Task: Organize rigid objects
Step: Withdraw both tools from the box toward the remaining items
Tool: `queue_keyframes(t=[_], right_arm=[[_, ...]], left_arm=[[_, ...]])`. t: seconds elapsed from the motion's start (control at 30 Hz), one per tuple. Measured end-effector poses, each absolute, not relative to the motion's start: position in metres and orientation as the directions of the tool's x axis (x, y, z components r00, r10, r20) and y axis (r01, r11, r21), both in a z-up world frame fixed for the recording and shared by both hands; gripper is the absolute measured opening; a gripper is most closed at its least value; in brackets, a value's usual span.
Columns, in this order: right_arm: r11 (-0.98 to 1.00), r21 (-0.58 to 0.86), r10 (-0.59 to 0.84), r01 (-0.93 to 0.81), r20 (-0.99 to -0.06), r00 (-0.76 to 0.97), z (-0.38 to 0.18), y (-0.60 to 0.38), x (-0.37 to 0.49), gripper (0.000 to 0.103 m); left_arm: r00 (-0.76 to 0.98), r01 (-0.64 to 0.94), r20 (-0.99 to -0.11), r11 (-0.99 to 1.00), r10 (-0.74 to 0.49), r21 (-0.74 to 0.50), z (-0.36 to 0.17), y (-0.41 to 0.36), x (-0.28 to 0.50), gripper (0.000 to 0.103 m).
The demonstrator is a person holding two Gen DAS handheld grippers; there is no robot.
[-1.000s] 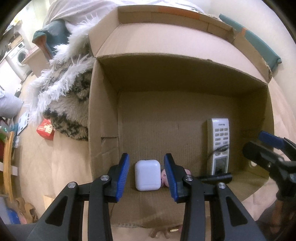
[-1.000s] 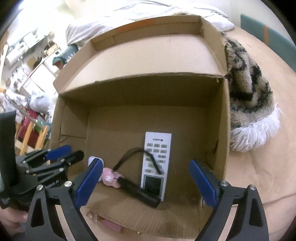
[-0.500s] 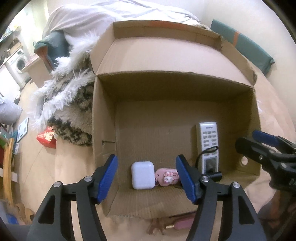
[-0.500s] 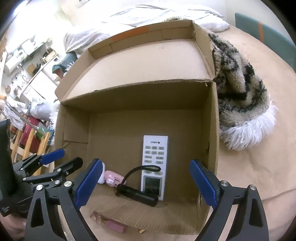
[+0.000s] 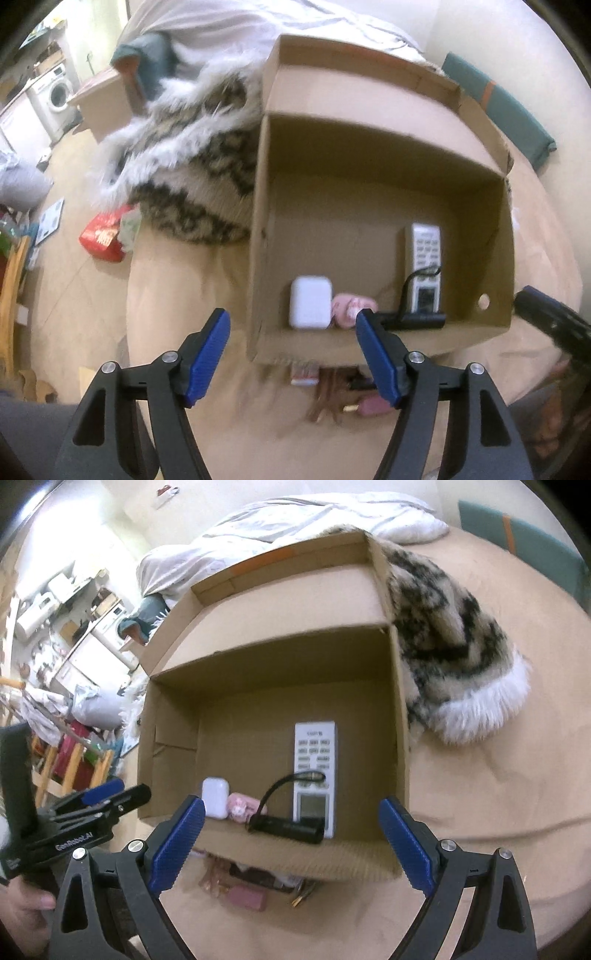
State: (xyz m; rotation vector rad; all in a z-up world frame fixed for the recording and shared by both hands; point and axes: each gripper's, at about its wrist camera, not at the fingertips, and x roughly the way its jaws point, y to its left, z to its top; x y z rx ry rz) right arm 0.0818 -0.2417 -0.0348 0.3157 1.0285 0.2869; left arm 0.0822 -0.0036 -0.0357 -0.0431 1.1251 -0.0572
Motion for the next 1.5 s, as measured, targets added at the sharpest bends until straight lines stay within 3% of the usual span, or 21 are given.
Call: queue_keyframes(t=[0.27,0.47,0.63,0.73,0.97,1.1,1.2,1.43,1.5], right_arm=[[0.899,0.437,0.412,-0.043,-0.807,0.423,-0.051,-0.246,0.066,0.101],[0.896,0.444,0.418,-0.009,-0.837,0.353,-0.069,-0.242,0.066,0.102],[0.879,0.476,0.448,-0.011,-0.82,0.356,-0.069,-0.242,0.063,0.103],[0.87,0.493,0.464,-0.002,-0.818,0.341,-0.073,-0.242,0.06,0.103],[0.859,0.511,0.489,0.032,-0.837,0.245,-0.098,-0.236,0.068,0.103],[0.855,0.515,0.497,0.06,-0.848,0.185,-0.118,-0.233,0.079,0.103],[0.838,0.542,0.53,0.065,-0.836,0.146,-0.129,-0.226,0.086,0.087],[0.843,0.53,0.523,0.095,-0.848,0.086,-0.156,-0.211,0.094,0.083],[0.838,0.534,0.527,0.113,-0.846,0.084,-0.164,-0.211,0.097,0.077]], left_arm=[[0.353,-0.032,-0.933,0.995,-0.077,-0.094,-0.052,0.007,0.075,0.068],[0.329,-0.05,-0.944,0.997,-0.033,-0.052,-0.066,0.008,0.066,0.068],[0.237,-0.093,-0.965,0.986,-0.116,-0.141,-0.088,0.014,0.07,0.068],[0.209,-0.104,-0.973,0.988,-0.093,-0.117,-0.099,0.014,0.076,0.067],[0.137,-0.031,-0.988,0.997,-0.066,-0.071,-0.126,-0.009,0.093,0.052],[0.117,0.001,-0.992,0.998,-0.055,-0.056,-0.135,-0.019,0.097,0.052],[0.098,-0.002,-0.993,0.998,-0.063,-0.063,-0.145,-0.024,0.102,0.049],[0.075,-0.038,-0.995,0.997,-0.059,-0.062,-0.158,-0.025,0.108,0.027],[0.068,-0.022,-0.997,0.999,-0.044,-0.046,-0.161,-0.027,0.108,0.024]])
